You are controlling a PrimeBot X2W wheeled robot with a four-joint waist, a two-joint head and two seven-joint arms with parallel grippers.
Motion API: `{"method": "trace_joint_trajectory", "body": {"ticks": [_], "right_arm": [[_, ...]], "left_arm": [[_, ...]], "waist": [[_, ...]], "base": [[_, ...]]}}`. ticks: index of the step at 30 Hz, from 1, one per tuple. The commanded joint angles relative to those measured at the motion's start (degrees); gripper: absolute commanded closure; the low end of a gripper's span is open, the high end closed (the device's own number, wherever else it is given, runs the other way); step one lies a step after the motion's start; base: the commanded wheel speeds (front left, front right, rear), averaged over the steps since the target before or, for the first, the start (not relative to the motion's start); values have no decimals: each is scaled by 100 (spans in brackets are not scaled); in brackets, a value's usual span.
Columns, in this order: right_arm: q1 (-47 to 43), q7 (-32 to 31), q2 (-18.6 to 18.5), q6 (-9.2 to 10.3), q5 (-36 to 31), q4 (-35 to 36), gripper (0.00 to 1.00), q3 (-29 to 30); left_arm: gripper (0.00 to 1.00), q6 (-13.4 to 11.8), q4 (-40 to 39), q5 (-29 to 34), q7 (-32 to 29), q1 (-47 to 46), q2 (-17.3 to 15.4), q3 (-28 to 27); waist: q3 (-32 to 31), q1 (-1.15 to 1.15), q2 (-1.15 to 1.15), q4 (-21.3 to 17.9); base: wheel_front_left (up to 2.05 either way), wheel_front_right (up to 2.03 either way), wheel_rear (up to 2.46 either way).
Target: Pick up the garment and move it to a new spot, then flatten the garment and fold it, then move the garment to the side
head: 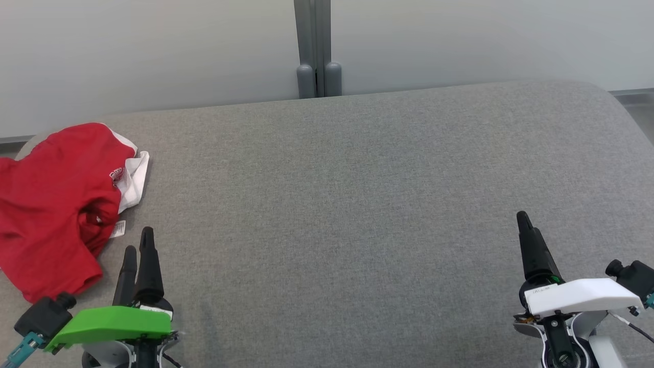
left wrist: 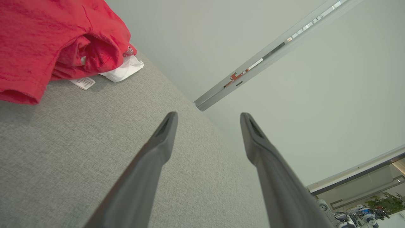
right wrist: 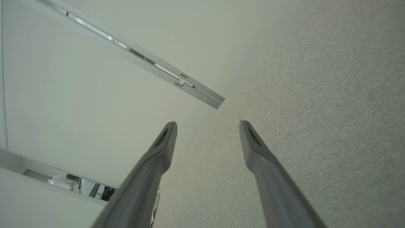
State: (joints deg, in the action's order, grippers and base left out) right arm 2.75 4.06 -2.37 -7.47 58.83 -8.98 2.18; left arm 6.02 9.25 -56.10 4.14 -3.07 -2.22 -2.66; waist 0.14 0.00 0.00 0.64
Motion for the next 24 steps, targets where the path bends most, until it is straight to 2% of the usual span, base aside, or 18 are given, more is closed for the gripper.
{"method": "trace_joint_trajectory", "body": {"ticks": [1,13,24], "right_arm": [[39,59,-33,-2,-221,113,0,-31],[7,276,-39,-2,-1219,112,0,-105],[-9,445,-45,-2,-2056,92,0,-183]], "left_arm": [[0,-40,-114,225,53,-22,-45,19],[0,-146,-191,1421,265,36,-53,203],[0,-190,-167,2194,433,66,-59,270]], "waist": [[-2,0,0,1],[-14,0,0,22],[-23,0,0,40]], "base": [[0,0,0],[0,0,0],[0,0,0]]}}
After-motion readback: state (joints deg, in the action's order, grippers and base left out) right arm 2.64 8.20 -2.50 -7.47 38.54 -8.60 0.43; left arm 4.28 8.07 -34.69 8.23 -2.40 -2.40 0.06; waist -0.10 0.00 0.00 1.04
